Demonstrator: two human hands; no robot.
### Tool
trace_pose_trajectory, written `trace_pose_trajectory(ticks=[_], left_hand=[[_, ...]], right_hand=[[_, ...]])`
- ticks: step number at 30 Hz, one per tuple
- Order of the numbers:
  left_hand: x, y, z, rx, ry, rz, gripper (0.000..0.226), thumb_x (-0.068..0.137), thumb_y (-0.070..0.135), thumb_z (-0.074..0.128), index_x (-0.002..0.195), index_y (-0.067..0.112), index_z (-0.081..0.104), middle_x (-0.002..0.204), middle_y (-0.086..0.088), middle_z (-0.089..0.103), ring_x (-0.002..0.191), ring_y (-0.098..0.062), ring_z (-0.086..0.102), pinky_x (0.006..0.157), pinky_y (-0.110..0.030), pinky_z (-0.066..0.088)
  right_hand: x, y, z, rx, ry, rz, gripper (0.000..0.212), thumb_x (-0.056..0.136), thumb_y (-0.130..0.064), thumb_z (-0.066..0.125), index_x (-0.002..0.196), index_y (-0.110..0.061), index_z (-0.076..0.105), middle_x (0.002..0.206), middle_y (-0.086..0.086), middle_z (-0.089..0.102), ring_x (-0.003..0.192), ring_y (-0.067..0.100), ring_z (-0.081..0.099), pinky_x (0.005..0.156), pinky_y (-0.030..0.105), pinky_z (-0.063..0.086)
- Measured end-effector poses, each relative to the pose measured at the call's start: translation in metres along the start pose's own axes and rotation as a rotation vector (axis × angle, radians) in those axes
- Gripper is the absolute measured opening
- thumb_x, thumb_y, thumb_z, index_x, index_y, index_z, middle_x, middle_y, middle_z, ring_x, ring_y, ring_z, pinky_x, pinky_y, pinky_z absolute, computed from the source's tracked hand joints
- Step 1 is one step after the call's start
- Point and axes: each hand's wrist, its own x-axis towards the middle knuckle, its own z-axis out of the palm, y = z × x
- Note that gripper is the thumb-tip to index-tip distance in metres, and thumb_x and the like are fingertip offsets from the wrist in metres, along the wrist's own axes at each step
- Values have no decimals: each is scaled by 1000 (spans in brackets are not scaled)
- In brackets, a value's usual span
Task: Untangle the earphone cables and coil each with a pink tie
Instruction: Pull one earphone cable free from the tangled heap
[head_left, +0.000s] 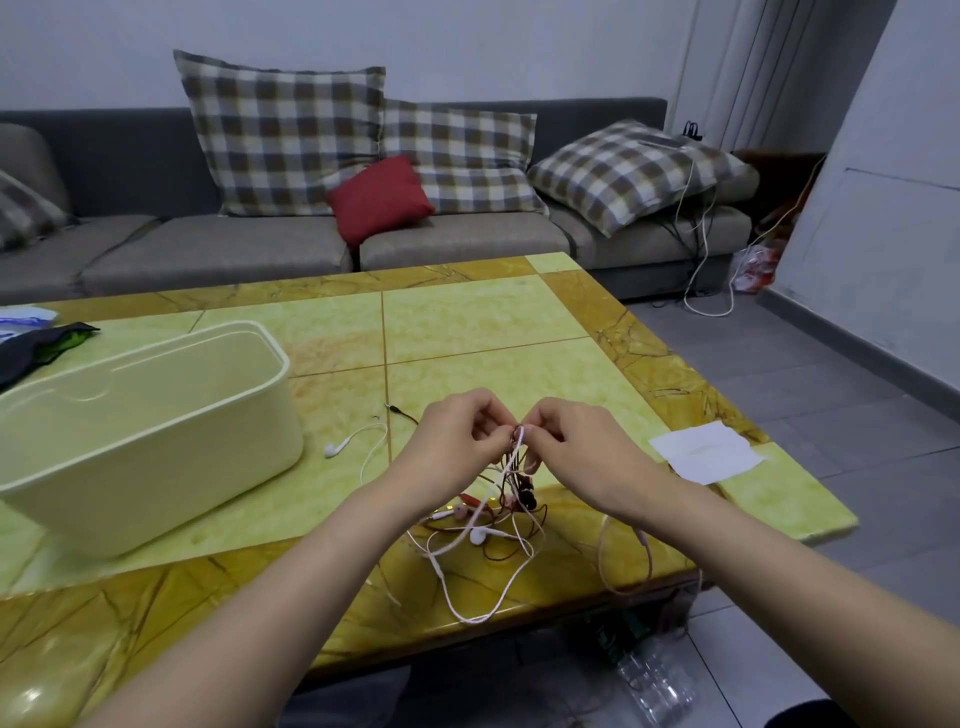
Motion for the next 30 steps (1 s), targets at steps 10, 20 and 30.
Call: trace_pose_trajectory(ticks=[10, 20, 30], left_hand=[[-3, 9, 0, -396, 79, -150, 9, 96, 9, 47, 89, 11, 54, 82, -3, 61, 79, -14, 56, 81, -33, 49], [-5, 6, -17, -422, -239, -171, 19, 100, 23, 39, 88, 15, 51, 59, 9, 52, 60, -5, 46, 65, -18, 40], [-6, -1, -33, -464, -175, -180, 25, 95, 23, 49, 74, 13, 58, 71, 7, 60, 74, -7, 55, 76, -27, 42]], right_hand=[[6, -5, -6, -69, -39, -26, 23, 101, -27, 39, 89, -18, 56, 78, -4, 66, 65, 7, 55, 58, 27, 41], [2, -10, -4, -150, -49, -88, 20, 100, -25, 40, 84, -21, 51, 75, -4, 61, 65, 12, 54, 59, 29, 40], [1, -20, -9, -267, 33, -146, 26, 99, -38, 38, 94, -22, 58, 63, -11, 49, 61, 10, 46, 49, 24, 27]])
